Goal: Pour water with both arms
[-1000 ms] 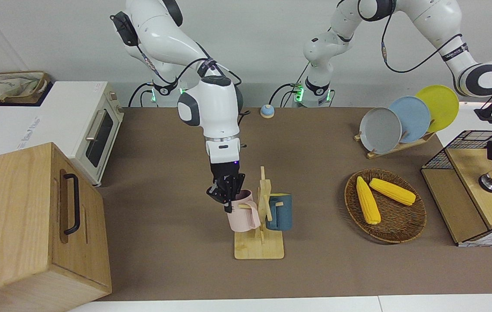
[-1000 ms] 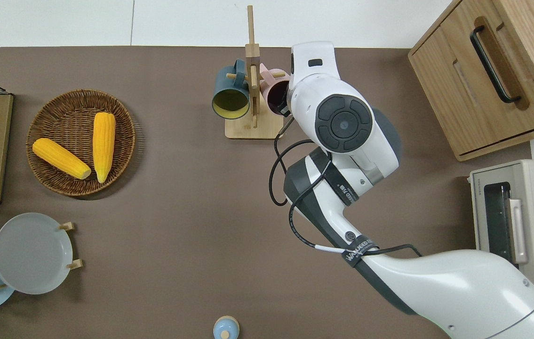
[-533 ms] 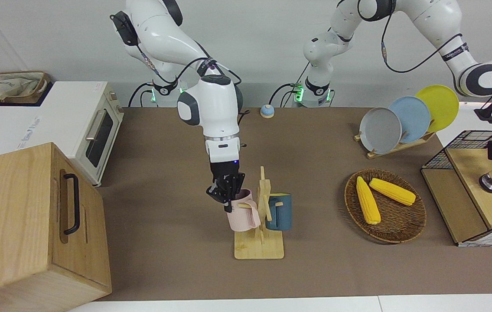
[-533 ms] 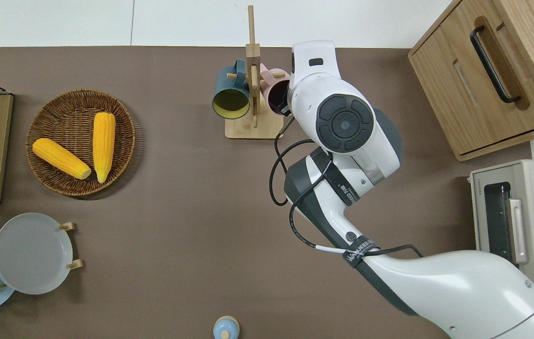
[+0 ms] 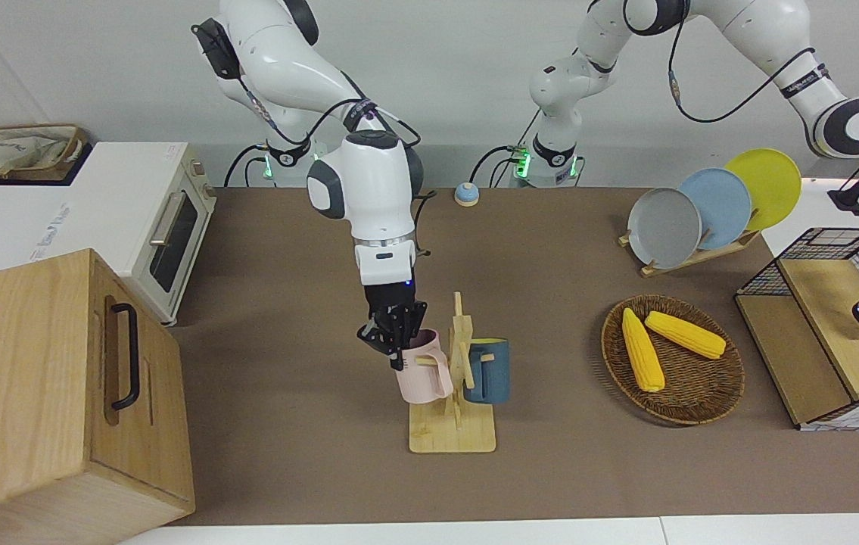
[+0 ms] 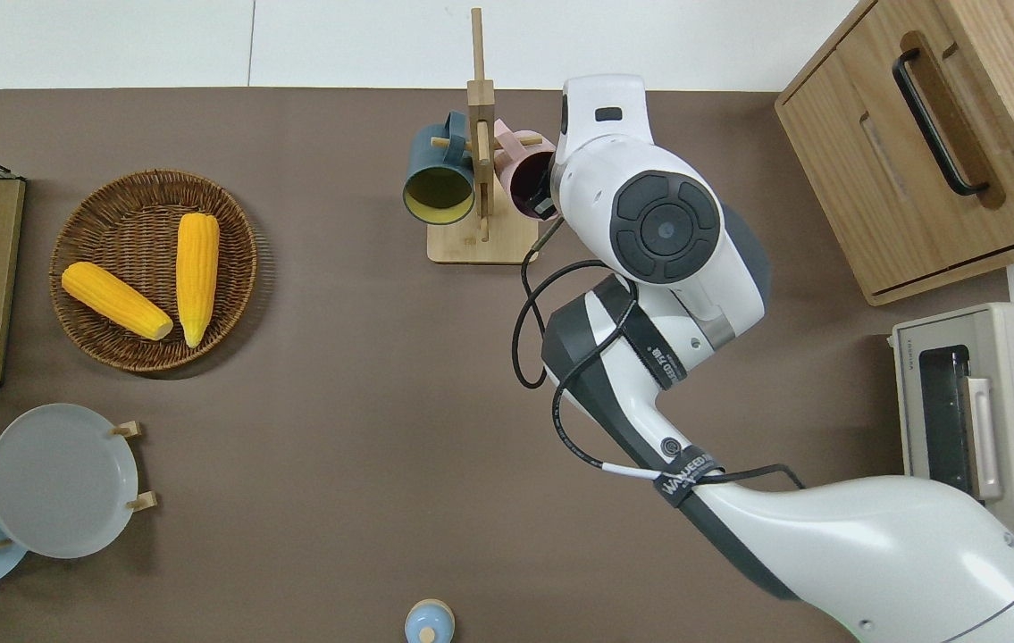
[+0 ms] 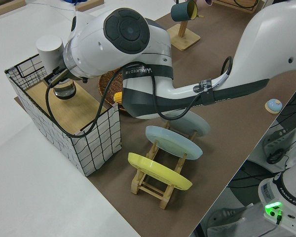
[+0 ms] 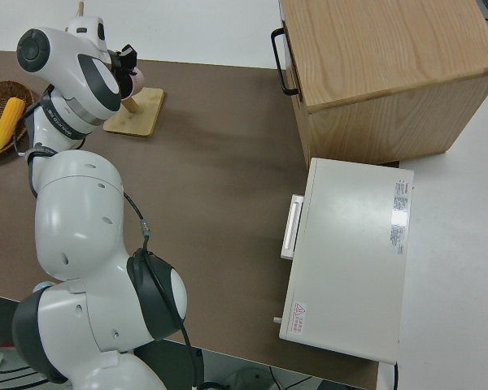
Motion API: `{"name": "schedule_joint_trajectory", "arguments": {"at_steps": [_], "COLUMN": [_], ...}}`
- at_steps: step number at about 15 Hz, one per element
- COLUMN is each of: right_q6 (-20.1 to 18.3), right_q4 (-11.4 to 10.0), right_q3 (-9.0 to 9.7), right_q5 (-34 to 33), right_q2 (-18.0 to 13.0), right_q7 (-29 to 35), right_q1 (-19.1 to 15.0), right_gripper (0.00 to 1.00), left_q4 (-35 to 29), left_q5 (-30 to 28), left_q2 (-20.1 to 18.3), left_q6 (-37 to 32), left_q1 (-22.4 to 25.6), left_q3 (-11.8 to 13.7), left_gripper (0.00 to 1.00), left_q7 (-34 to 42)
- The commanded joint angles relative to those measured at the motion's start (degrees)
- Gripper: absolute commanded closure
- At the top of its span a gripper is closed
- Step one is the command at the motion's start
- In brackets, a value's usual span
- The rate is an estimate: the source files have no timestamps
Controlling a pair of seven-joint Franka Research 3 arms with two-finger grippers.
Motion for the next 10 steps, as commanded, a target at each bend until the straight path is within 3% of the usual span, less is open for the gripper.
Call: {"name": "schedule_joint_trajectory", "arguments": {"at_steps": [1, 10], "right_q6": [-1.3, -1.7], "right_q4": [-1.5, -3.7], "right_q3": [0.3, 0.48], "right_q5": [1.1, 1.1], "right_q2": [-2.2, -4.1], "right_q7": [0.9, 0.5], "right_q1": [-0.5, -2.4], "right_gripper": [1.0, 1.0], "left_q4": [2.7, 2.9], "left_q5": [4.0, 8.3], "left_q2": [-1.8, -5.5], "left_q6": [-4.8, -8.0], "left_q1": [-0.1, -0.5], "left_q3": [0.2, 0.2], "left_gripper": [1.0, 1.0], "left_q7": [-5.4, -9.8]}}
